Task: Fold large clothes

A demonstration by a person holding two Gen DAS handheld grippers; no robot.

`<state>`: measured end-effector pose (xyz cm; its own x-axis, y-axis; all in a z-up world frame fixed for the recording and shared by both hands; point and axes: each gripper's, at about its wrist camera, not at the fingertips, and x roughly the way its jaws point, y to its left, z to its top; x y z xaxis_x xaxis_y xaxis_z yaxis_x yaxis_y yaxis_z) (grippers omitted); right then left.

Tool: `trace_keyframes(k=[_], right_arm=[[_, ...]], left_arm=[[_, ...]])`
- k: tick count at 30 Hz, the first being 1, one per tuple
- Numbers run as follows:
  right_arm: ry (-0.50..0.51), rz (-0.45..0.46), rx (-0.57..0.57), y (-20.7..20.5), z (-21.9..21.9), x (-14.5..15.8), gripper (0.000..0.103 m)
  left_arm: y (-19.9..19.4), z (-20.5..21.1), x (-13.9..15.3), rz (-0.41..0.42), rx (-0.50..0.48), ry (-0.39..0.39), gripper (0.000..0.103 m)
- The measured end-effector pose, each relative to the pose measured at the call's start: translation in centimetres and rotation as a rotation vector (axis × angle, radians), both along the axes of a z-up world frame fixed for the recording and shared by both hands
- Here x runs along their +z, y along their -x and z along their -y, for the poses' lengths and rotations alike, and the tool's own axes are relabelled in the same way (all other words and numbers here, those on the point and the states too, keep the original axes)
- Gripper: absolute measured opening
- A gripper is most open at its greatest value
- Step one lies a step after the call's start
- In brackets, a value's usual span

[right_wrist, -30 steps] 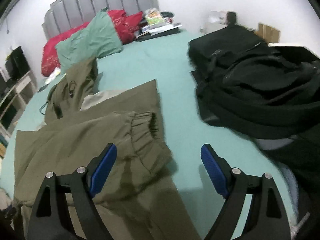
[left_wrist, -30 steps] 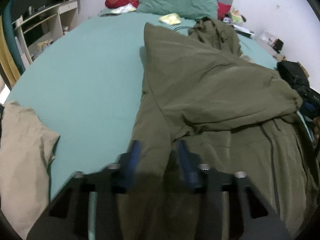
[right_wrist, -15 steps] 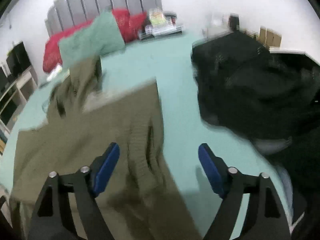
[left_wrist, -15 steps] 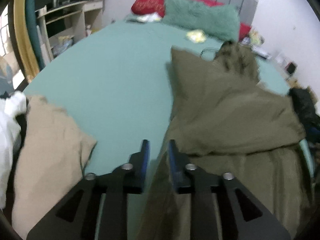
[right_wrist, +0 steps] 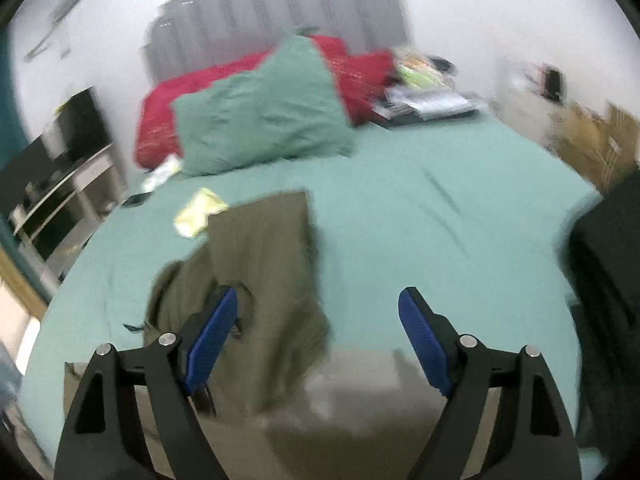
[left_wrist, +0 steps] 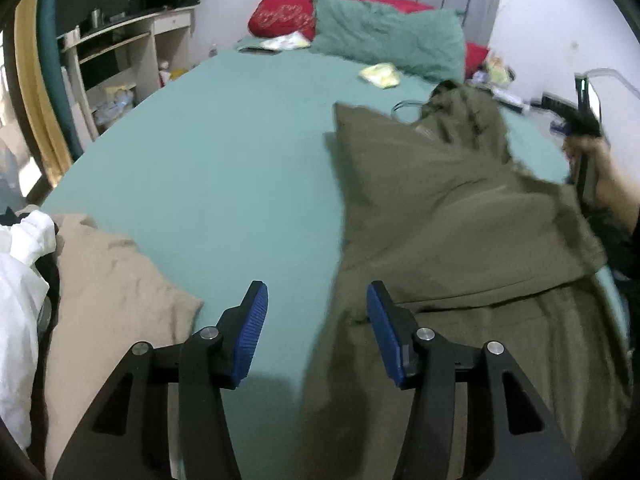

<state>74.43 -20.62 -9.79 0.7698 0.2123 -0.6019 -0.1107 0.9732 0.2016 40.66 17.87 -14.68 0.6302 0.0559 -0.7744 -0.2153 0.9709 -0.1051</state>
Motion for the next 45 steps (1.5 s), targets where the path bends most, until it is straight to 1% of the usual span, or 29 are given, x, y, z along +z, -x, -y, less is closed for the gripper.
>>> trace_keyframes(k=[1, 3, 5, 7, 9, 10, 12, 15, 18, 23, 26, 28, 30, 31, 32, 33, 35, 36, 38, 41, 45], right_arm=[[0.011, 0.013, 0.028, -1.1, -1.1, -0.2, 0.086], [-0.004, 0.017, 0.037, -3.0, -2.4, -1.0, 0.088], [-0.018, 0.007, 0.022, -4.5, -3.5, -2.1, 0.089], [-0.007, -0.015, 0.024, -5.9, -4.5, -3.0, 0.089], [0.001, -0.019, 0.056, -7.2, -5.8, -3.6, 0.089], [0.002, -0.02, 0.073, -7.7, -6.3, -3.8, 0.089], [0.001, -0.029, 0.091, -8.7, -7.3, -4.2, 0.089], [-0.04, -0.053, 0.084, -10.2, -7.7, -4.5, 0.089], [-0.046, -0.068, 0.087, -11.6, -7.9, -5.0, 0.089], [-0.107, -0.134, 0.061, -14.0, -7.8, -7.2, 0.089], [-0.073, -0.17, 0.07, -14.4, -8.8, -8.7, 0.089], [-0.056, -0.17, 0.074, -14.4, -9.3, -9.2, 0.089], [-0.064, -0.185, 0.073, -14.5, -9.2, -9.8, 0.088], [-0.069, -0.193, 0.078, -14.4, -9.3, -10.1, 0.084], [-0.066, -0.2, 0.089, -14.4, -9.4, -10.3, 0.065], [-0.034, -0.21, 0.101, -14.2, -9.7, -10.6, 0.038], [-0.01, -0.209, 0.139, -13.8, -10.0, -10.6, 0.019], [0.0, -0.207, 0.154, -13.6, -10.0, -10.3, 0.014], [0.022, -0.202, 0.173, -13.2, -9.9, -9.6, 0.012], [0.055, -0.139, 0.178, -11.9, -9.8, -7.5, 0.012], [0.101, -0.047, 0.192, -9.7, -9.8, -4.2, 0.011]], left_arm=[[-0.1, -0.5, -0.4, -0.014, 0.009, 0.018, 0.055], [-0.5, -1.2, -0.7, -0.025, 0.024, 0.043, 0.055], [-0.8, -1.7, -0.7, -0.021, 0.045, 0.037, 0.055], [-1.1, -1.7, -1.0, -0.023, 0.043, 0.019, 0.055], [-1.3, -1.8, -1.9, -0.049, 0.041, -0.008, 0.055], [-1.5, -2.2, -2.4, -0.066, 0.055, 0.005, 0.055], [-1.7, -2.9, -2.9, -0.075, 0.081, 0.041, 0.055], [-1.6, -2.8, -3.2, -0.076, 0.082, 0.002, 0.055], [-1.5, -2.5, -3.6, -0.084, 0.076, 0.003, 0.055], [-1.5, -1.9, -4.4, -0.1, 0.057, -0.007, 0.055], [-1.5, -1.7, -5.1, -0.113, 0.057, -0.008, 0.055], [-1.4, -1.7, -5.5, -0.118, 0.056, 0.006, 0.055], [-1.3, -1.7, -5.7, -0.121, 0.057, 0.005, 0.055], [-1.2, -1.6, -5.8, -0.122, 0.055, 0.013, 0.055], [-1.2, -1.5, -5.8, -0.121, 0.052, 0.018, 0.055], [-1.3, -1.5, -5.8, -0.122, 0.049, 0.014, 0.055], [-1.4, -1.4, -5.8, -0.125, 0.046, 0.009, 0.055], [-1.3, -1.6, -5.7, -0.124, 0.049, 0.015, 0.055], [-1.3, -1.6, -5.8, -0.125, 0.053, 0.025, 0.055], [-1.2, -1.3, -5.6, -0.126, 0.052, 0.02, 0.055], [-0.8, -0.5, -4.7, -0.108, 0.026, 0.016, 0.055]])
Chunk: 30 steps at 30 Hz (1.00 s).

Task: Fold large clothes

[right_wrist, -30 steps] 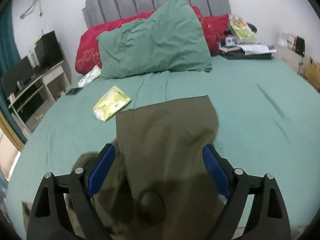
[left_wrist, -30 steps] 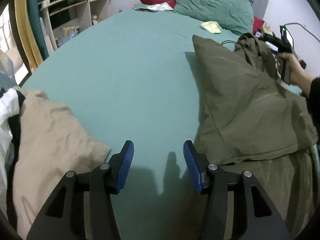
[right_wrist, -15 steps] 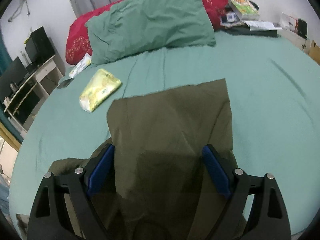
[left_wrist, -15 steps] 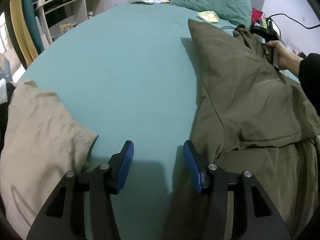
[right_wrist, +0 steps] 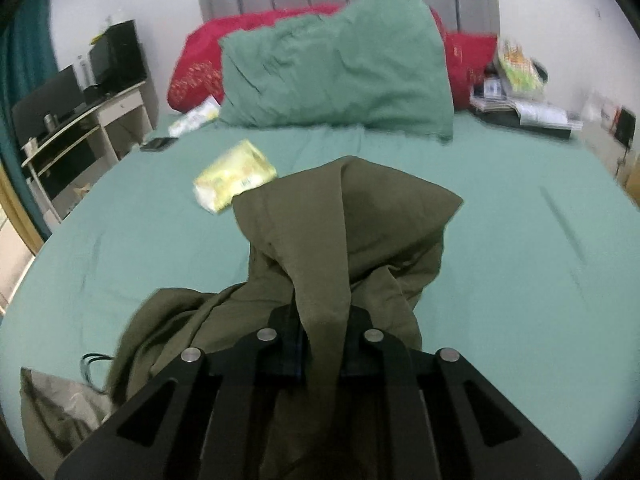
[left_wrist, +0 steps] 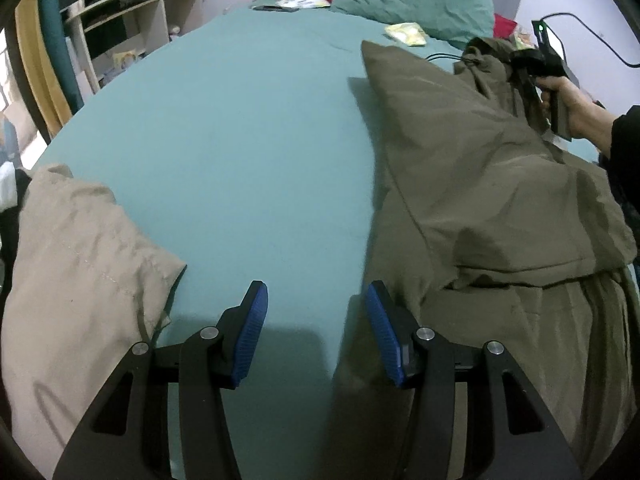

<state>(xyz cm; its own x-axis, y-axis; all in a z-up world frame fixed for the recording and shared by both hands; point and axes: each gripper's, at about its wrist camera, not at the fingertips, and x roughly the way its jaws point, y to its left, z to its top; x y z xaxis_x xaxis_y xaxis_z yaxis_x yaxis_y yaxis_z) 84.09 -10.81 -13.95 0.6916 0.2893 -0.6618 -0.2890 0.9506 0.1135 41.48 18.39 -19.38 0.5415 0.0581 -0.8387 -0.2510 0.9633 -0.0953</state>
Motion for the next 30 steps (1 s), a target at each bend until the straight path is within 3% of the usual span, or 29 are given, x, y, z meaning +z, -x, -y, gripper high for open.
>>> trace_keyframes(k=[6, 14, 19, 24, 27, 30], right_arm=[[0.026, 0.102, 0.088, 6.3, -0.3, 4.7, 0.011], [0.074, 0.142, 0.171, 17.0, 0.6, 8.2, 0.011], [0.126, 0.173, 0.201, 23.9, 1.1, 7.9, 0.011], [0.272, 0.278, 0.275, 32.8, 0.2, 6.3, 0.013], [0.325, 0.26, 0.337, 37.2, -0.3, 3.9, 0.019], [0.352, 0.159, 0.379, 40.3, 0.5, 0.6, 0.028]], left_arm=[[0.5, 0.8, 1.2, 0.022, -0.034, 0.008, 0.055], [2.5, 2.6, 3.1, 0.068, -0.082, 0.03, 0.055], [4.6, 3.4, 3.7, 0.084, -0.121, 0.034, 0.055], [5.6, 3.5, 3.8, 0.091, -0.135, 0.051, 0.055], [5.8, 3.7, 4.0, 0.09, -0.149, 0.06, 0.055], [6.0, 4.1, 4.3, 0.1, -0.164, 0.065, 0.055]])
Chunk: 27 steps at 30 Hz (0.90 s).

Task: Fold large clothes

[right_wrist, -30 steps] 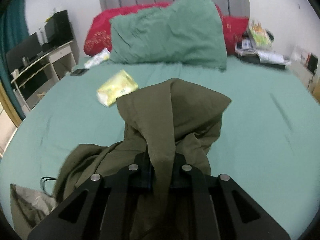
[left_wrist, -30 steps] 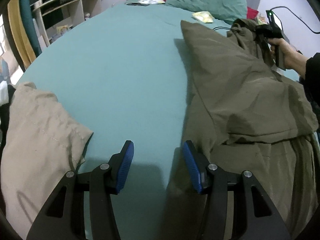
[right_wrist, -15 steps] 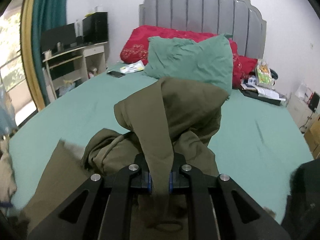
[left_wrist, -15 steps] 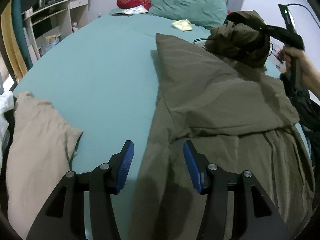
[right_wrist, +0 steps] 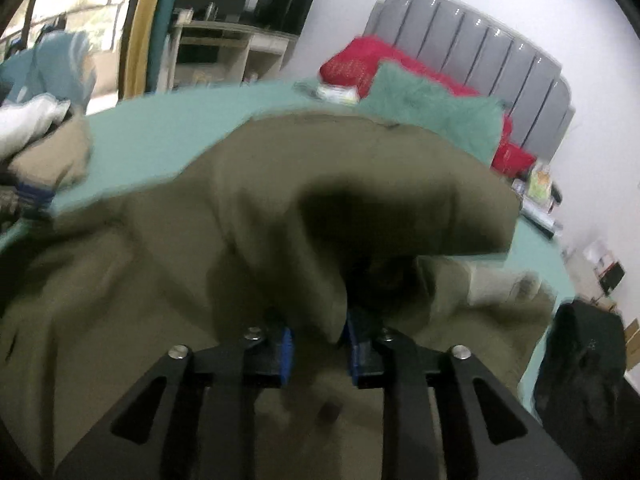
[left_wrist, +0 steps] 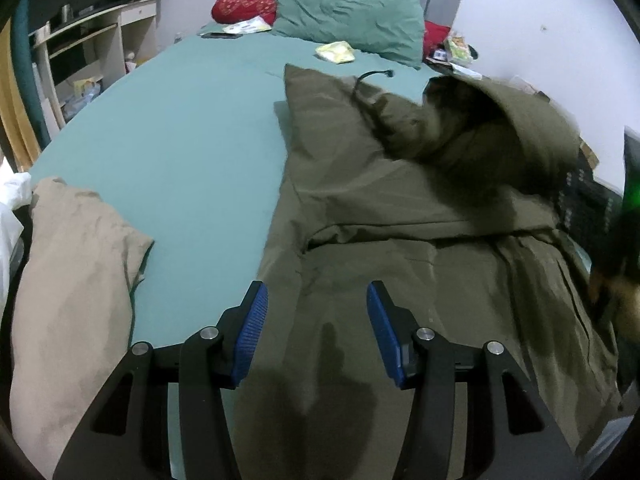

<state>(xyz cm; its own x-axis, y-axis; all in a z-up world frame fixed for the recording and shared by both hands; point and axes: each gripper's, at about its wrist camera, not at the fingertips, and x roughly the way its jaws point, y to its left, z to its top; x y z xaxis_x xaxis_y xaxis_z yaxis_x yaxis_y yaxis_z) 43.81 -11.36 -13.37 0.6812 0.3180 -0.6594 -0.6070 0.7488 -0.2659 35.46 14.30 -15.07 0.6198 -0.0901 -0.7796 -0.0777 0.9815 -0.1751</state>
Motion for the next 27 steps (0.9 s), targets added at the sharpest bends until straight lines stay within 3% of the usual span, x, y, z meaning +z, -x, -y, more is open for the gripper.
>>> trace_keyframes(k=[3, 5, 7, 9, 10, 13, 19, 20, 21, 22, 23, 25, 27], right_arm=[[-0.011, -0.065, -0.022, 2.6, 1.8, -1.3, 0.038], [-0.041, -0.063, -0.042, 4.6, 3.1, -0.4, 0.049], [-0.094, -0.02, -0.055, 6.5, 4.2, 1.2, 0.06], [-0.126, 0.046, -0.066, 7.9, 4.8, 2.6, 0.081], [-0.123, 0.093, -0.084, 8.1, 4.9, 3.2, 0.084], [-0.142, 0.077, -0.13, 5.5, 4.7, 2.9, 0.087], [-0.286, -0.134, -0.198, -1.3, 4.3, 0.5, 0.087], [-0.321, -0.178, -0.181, -2.0, 4.1, 0.1, 0.085], [-0.327, -0.202, -0.162, -2.0, 3.7, -0.2, 0.05], [-0.295, -0.202, -0.145, -1.7, 3.0, -0.3, 0.022], [-0.203, -0.151, -0.139, -0.8, 1.8, -0.3, 0.011], [-0.066, -0.014, -0.091, 1.1, 0.0, 0.9, 0.01], [0.143, 0.24, -0.074, 3.4, -1.7, 3.1, 0.01]], left_arm=[[0.3, 0.4, 0.3, 0.004, -0.008, 0.025, 0.055], [0.6, 0.4, 0.5, 0.01, -0.016, 0.044, 0.055], [0.6, 0.5, 0.6, 0.017, -0.027, 0.058, 0.055], [0.4, 0.6, 0.9, 0.03, -0.033, 0.06, 0.055], [0.2, 0.6, 1.0, 0.035, -0.032, 0.054, 0.055], [-0.3, 0.6, 1.0, 0.038, -0.031, 0.046, 0.055], [-0.4, 1.0, 0.4, 0.01, -0.049, 0.061, 0.055], [-0.4, 1.1, 0.4, 0.01, -0.057, 0.056, 0.055], [-0.3, 1.2, 0.4, 0.014, -0.066, 0.054, 0.055], [-0.3, 1.2, 0.5, 0.016, -0.071, 0.055, 0.055], [-0.3, 1.2, 0.5, 0.017, -0.075, 0.056, 0.055], [-0.1, 1.1, 0.8, 0.023, -0.077, 0.068, 0.055], [0.1, 0.7, 1.0, 0.031, -0.069, 0.077, 0.055]])
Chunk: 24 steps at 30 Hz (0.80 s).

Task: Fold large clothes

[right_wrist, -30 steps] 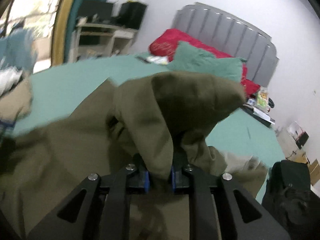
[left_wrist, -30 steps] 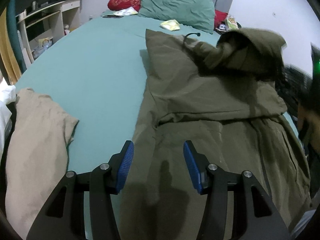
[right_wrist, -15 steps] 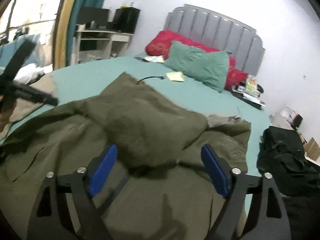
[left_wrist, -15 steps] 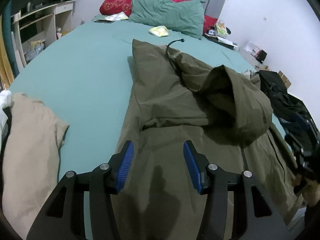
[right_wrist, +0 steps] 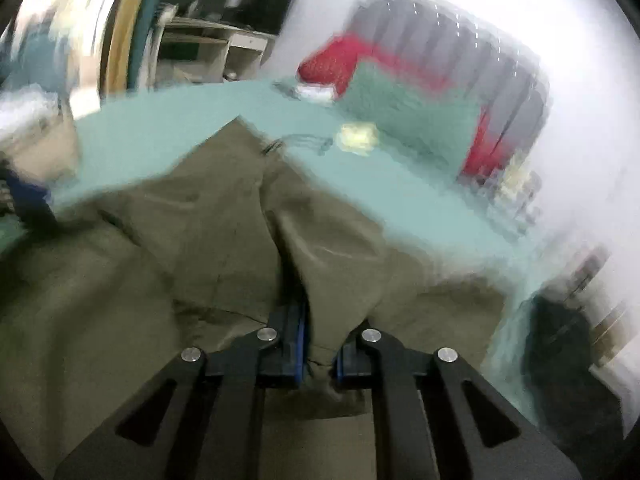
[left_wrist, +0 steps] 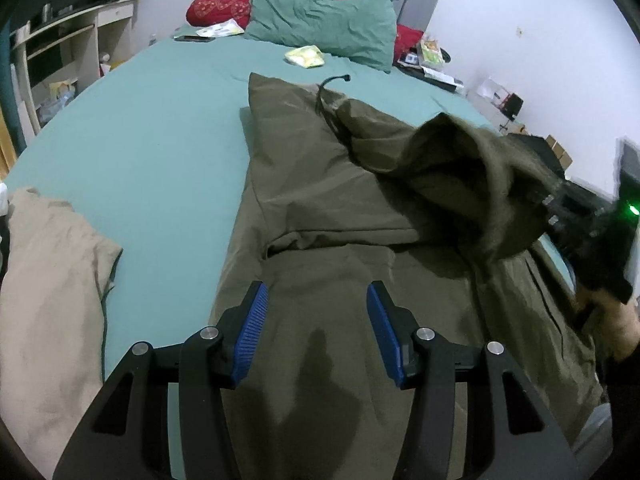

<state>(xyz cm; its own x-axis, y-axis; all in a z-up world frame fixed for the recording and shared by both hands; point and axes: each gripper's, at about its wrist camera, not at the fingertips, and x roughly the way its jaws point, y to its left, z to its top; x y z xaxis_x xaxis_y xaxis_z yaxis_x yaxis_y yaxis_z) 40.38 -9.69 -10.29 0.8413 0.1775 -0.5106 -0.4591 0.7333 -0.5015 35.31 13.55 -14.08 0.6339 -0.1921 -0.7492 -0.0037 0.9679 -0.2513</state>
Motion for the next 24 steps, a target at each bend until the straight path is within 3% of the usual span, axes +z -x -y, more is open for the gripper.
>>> trace_keyframes(k=[3, 5, 7, 9, 11, 14, 16, 17, 18, 20, 21, 24], right_arm=[[0.269, 0.308, -0.006, 2.1, -1.7, 1.7, 0.01], [0.495, 0.484, 0.04, 3.2, -2.8, 0.4, 0.01], [0.627, 0.494, 0.137, 4.3, -3.4, -2.3, 0.01], [0.754, 0.456, 0.266, 6.1, -3.9, -6.9, 0.01], [0.769, 0.338, 0.376, 8.1, -4.1, -10.5, 0.011], [0.646, 0.132, 0.404, 9.3, -4.1, -12.3, 0.03], [0.486, 0.032, 0.316, 8.8, -3.6, -10.9, 0.032], [0.36, -0.055, 0.276, 8.3, -3.0, -9.3, 0.039], [0.219, -0.154, 0.265, 7.8, -1.9, -7.6, 0.059], [-0.033, -0.267, 0.23, 6.8, 0.6, -4.5, 0.084], [-0.115, -0.291, 0.212, 6.4, 1.6, -3.6, 0.086], [-0.516, -0.385, 0.078, 3.5, 6.3, -0.2, 0.087]], left_arm=[[0.3, -0.6, 0.0, 0.002, 0.021, 0.015, 0.055], [0.5, -0.9, -0.1, -0.005, 0.029, 0.03, 0.055], [0.5, -0.9, -0.2, -0.009, 0.029, 0.041, 0.055], [0.4, -0.7, -0.3, -0.014, 0.024, 0.04, 0.055], [0.3, -0.5, -0.4, -0.018, 0.018, 0.036, 0.055], [0.1, -0.4, -0.5, -0.024, 0.007, 0.041, 0.055], [0.0, -0.5, -0.3, -0.022, 0.004, 0.045, 0.055], [0.0, -0.6, -0.3, -0.021, 0.005, 0.046, 0.055], [-0.1, -0.7, -0.3, -0.021, 0.009, 0.048, 0.055], [-0.2, -1.0, -0.4, -0.022, 0.019, 0.055, 0.055], [-0.4, -1.2, -0.5, -0.025, 0.024, 0.059, 0.055], [-0.8, -1.3, -0.5, -0.024, 0.041, 0.063, 0.055]])
